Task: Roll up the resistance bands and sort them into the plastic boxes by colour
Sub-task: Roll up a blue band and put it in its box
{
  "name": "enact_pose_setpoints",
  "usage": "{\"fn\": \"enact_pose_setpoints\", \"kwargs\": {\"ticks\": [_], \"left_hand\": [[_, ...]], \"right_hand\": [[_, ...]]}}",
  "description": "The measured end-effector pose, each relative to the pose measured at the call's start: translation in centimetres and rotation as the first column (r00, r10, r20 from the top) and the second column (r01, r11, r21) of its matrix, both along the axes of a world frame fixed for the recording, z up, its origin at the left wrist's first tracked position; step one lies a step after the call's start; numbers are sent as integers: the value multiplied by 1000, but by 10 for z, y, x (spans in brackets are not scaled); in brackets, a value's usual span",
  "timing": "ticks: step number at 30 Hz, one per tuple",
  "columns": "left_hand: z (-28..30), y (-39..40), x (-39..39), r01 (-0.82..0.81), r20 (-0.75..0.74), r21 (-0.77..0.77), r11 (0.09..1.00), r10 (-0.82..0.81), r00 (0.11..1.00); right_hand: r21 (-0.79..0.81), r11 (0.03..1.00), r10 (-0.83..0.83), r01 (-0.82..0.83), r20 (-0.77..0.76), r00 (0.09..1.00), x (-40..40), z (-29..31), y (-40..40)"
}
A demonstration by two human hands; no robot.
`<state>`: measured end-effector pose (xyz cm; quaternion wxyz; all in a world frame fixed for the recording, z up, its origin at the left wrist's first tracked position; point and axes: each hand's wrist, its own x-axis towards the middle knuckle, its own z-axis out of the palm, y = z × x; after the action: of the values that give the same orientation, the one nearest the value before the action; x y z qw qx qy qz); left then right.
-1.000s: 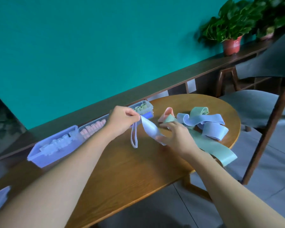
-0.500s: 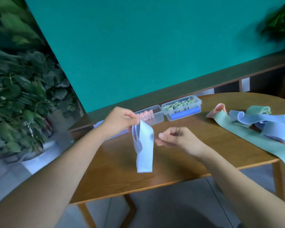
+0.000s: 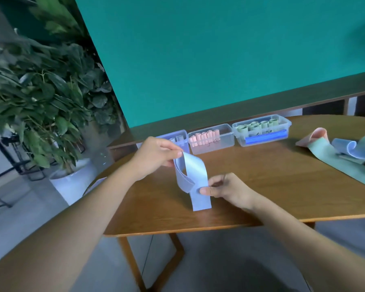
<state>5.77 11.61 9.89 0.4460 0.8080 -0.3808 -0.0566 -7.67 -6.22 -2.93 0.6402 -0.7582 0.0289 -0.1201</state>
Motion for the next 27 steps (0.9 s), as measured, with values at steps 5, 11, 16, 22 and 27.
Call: {"fn": "enact_pose_setpoints", "kwargs": {"ticks": [5,11,16,22,27], "left_hand": [[-30,9,22,-43,-33,-18,999,43,999],[-73,13,40,-109,-77,18,994,110,991],[-74,6,21,-91,69,-27,995,93,993],[-52,18,-36,208,379,21,978,-200,903],[-36,14,-48,211,386,-22,977,-186,904]], "right_hand": [[125,989,87,-85,-10,996,-9,15,4],[238,964,-127,116,31,991,-3,26,0],[336,911,-264,238,32,964,13,29,6],[452,866,-250,217,15,968,21,34,15],[468,869,-205,161,44,978,18,43,19]]}}
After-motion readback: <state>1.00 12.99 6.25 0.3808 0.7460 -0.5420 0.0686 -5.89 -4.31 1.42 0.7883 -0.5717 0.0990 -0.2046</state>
